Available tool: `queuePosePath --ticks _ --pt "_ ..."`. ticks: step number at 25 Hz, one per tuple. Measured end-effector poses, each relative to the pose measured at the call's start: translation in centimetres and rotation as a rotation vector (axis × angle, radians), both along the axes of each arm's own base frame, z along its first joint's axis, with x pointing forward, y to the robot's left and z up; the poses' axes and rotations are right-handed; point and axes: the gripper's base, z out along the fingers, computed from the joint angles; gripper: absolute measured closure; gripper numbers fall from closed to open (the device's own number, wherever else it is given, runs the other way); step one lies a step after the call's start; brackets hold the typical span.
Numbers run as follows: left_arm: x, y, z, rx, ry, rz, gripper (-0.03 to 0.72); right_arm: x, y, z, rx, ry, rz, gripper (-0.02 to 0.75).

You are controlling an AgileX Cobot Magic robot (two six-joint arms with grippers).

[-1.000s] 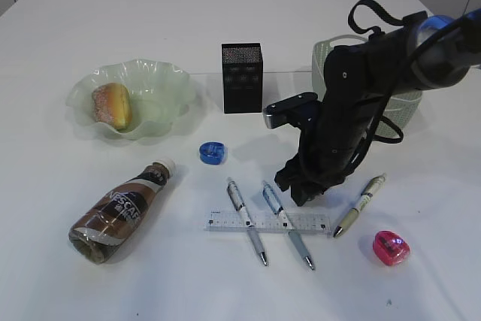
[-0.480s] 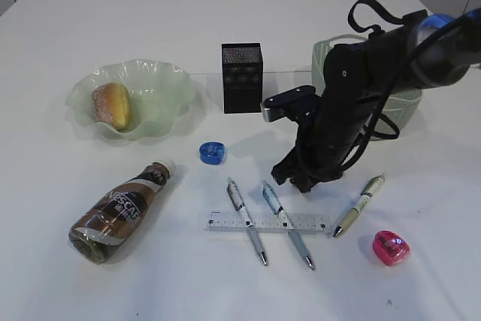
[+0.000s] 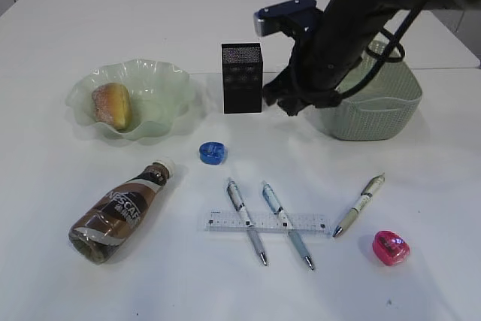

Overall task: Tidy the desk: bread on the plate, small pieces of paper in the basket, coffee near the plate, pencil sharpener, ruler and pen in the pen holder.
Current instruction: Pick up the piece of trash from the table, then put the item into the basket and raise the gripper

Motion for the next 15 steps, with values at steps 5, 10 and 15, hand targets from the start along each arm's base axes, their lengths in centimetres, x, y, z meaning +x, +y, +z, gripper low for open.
queuePosePath --ticks 5,10,15 --pt "0.0 0.0 0.0 0.000 0.000 0.000 0.240 1.1 -0.1 2.4 -0.030 -0.095 -0.008 0.720" --pt "0.0 0.0 0.0 0.000 0.000 0.000 0.240 1.9 -0.8 3.8 -0.091 -0.168 -0.034 0.720" --pt "0.0 0.0 0.0 0.001 0.000 0.000 0.240 2.5 -2.0 4.3 -0.117 -0.203 -0.089 0.720"
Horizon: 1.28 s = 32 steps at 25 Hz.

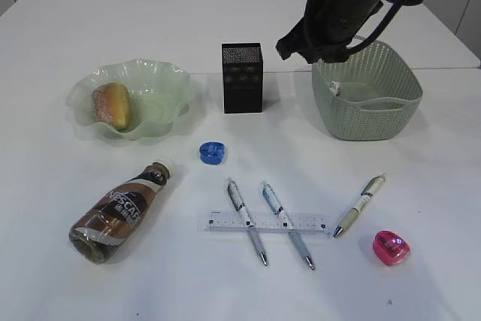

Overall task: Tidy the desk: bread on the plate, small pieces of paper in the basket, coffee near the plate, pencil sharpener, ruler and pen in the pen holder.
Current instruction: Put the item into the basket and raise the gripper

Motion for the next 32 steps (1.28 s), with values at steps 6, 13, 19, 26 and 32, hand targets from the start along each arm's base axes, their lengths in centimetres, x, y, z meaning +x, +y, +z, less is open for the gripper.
queuePosePath --ticks 6,13,19,26,32 --pt "0.0 0.0 0.0 0.002 0.000 0.000 0.240 1.1 -3.8 0.1 -0.003 -0.012 -0.098 0.720" --pt "0.0 0.0 0.0 0.002 0.000 0.000 0.240 2.0 -9.1 0.1 -0.003 -0.017 -0.218 0.720" --pt "0.0 0.0 0.0 0.002 0.000 0.000 0.240 2.8 -10.3 -1.2 0.025 -0.007 -0.252 0.720" --pt "0.0 0.0 0.0 0.002 0.000 0.000 0.240 4.1 -10.0 -4.5 0.052 0.012 -0.250 0.640" --pt "0.0 0.0 0.0 0.002 0.000 0.000 0.240 4.8 -9.9 -5.3 0.062 -0.018 -0.242 0.463"
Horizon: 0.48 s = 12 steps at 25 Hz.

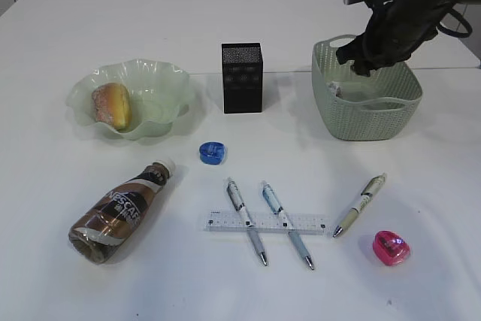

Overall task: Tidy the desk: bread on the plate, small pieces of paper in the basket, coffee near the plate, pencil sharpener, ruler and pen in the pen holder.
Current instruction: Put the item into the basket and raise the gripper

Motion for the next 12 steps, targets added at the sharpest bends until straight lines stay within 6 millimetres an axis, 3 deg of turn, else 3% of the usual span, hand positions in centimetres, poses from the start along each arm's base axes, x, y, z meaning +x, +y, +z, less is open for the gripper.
queuePosePath --ticks 2,5,12 --pt "0.0 0.0 0.0 0.000 0.000 0.000 0.240 0.1 0.0 0.0 0.001 -0.009 0.001 0.365" --pt "0.0 0.0 0.0 0.000 0.000 0.000 0.240 0.1 0.0 0.1 0.001 -0.010 0.001 0.285" --pt "0.0 0.0 0.0 0.002 0.000 0.000 0.240 -0.2 0.0 1.7 0.006 0.070 -0.023 0.261"
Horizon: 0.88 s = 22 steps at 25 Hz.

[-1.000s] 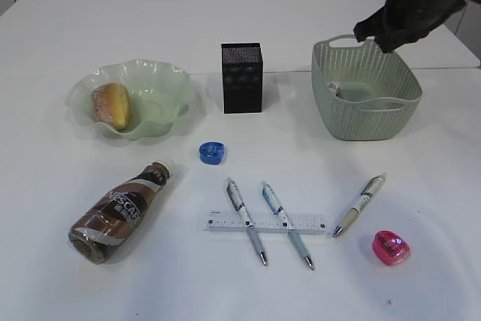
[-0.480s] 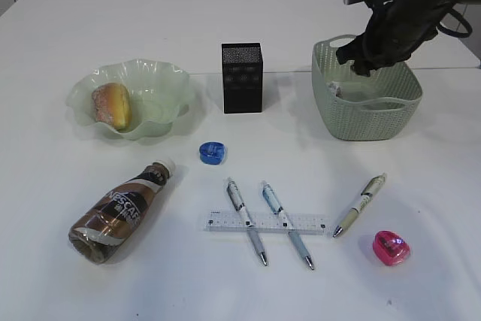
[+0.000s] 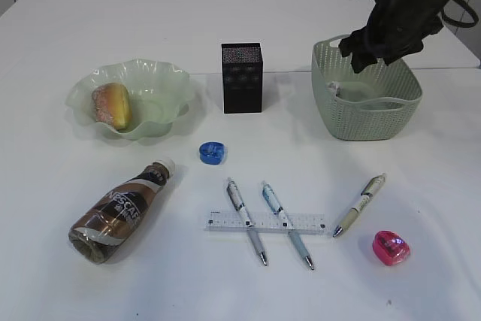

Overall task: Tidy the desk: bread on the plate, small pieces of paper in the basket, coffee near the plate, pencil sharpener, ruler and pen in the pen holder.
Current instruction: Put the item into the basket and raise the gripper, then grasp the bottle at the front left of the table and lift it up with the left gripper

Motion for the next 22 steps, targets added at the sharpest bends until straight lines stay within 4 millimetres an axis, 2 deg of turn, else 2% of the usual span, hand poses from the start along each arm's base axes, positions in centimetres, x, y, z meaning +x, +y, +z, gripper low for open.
queuePosePath --ticks 3,4,6,8,9,13,17,22 --pt "0.0 0.0 0.0 0.000 0.000 0.000 0.240 -0.6 0.0 2.0 0.008 0.011 -0.010 0.261" --pt "0.0 0.0 0.0 0.000 0.000 0.000 0.240 -0.6 0.0 2.0 0.008 0.011 -0.010 0.261" --pt "0.0 0.0 0.0 0.000 0.000 0.000 0.240 -1.9 -0.1 4.6 0.016 0.016 -0.018 0.260" --pt "0.0 0.0 0.0 -0.001 -0.002 0.001 0.240 -2.6 -0.2 5.6 0.020 0.027 -0.022 0.261" --pt "0.1 0.0 0.0 -0.002 -0.007 0.003 0.240 -3.6 -0.2 6.6 0.026 0.059 -0.028 0.261" --pt "0.9 -0.1 0.0 -0.009 -0.026 0.017 0.240 -5.2 0.0 7.9 0.062 0.124 -0.029 0.261" --pt "3.1 -0.5 -1.2 0.006 0.037 0.022 0.240 -7.0 0.4 9.9 0.119 0.163 -0.003 0.261" --pt "6.5 -1.1 -3.3 0.028 0.088 0.024 0.240 -8.1 0.6 11.5 0.136 0.134 0.024 0.284"
